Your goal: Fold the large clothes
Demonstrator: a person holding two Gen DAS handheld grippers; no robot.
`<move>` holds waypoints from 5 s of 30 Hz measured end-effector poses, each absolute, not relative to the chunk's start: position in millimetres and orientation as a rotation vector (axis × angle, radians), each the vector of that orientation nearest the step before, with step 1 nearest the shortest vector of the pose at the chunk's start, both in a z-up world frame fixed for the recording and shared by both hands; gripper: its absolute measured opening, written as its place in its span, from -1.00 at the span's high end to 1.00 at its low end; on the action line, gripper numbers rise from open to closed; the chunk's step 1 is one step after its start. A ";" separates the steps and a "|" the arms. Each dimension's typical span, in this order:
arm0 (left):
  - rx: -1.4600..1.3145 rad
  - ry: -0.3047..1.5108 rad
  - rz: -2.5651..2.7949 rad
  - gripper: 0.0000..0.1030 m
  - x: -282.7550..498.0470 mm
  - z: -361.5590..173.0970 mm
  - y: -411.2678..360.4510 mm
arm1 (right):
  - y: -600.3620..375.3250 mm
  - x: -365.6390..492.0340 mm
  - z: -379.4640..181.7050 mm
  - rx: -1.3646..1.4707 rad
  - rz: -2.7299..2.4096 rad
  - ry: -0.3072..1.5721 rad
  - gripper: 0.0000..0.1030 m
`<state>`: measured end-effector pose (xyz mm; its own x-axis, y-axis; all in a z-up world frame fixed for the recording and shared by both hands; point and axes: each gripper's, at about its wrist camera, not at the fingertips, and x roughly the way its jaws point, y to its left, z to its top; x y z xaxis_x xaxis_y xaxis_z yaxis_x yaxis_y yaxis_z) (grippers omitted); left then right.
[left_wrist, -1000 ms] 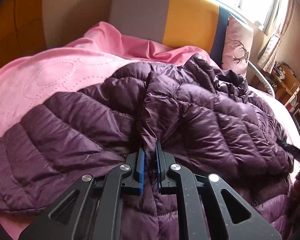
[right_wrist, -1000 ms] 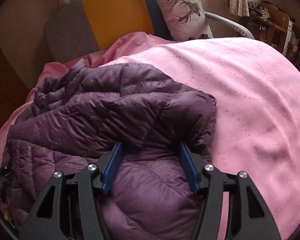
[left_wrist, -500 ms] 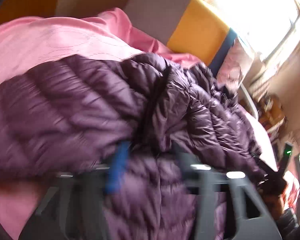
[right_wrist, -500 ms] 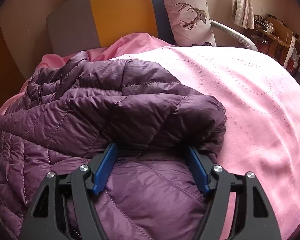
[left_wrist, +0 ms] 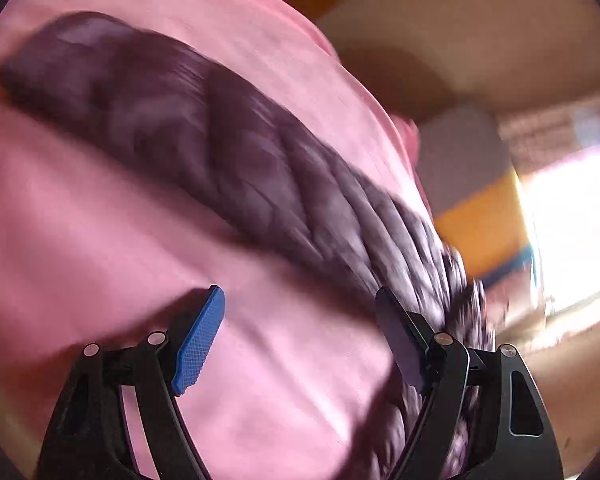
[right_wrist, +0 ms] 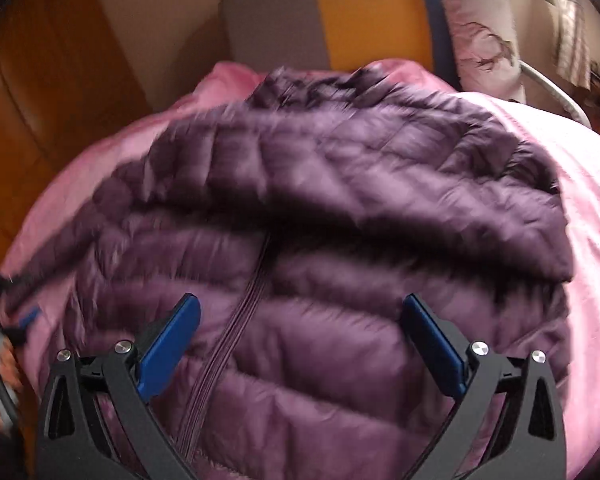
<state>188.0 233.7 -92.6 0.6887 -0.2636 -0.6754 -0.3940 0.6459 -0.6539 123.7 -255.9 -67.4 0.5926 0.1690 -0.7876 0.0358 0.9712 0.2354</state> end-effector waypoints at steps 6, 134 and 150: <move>-1.110 0.741 0.235 -0.50 183.7 -103.7 322.3 | -239.4 117.6 -85.6 0.155 0.054 0.941 -0.97; -0.044 0.862 -0.327 -0.56 339.6 -69.1 -75.0 | -338.5 243.8 -80.6 0.230 -0.167 0.952 -0.83; -0.041 0.880 -0.357 -0.65 350.7 -91.4 -92.2 | -309.3 277.3 -84.0 0.187 -0.197 0.891 -0.96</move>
<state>350.7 -92.2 -91.4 0.5820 -0.3224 -0.7465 0.2886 0.9402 -0.1810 277.3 -309.3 -84.0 0.6129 -0.0918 -0.7848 0.2468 0.9658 0.0797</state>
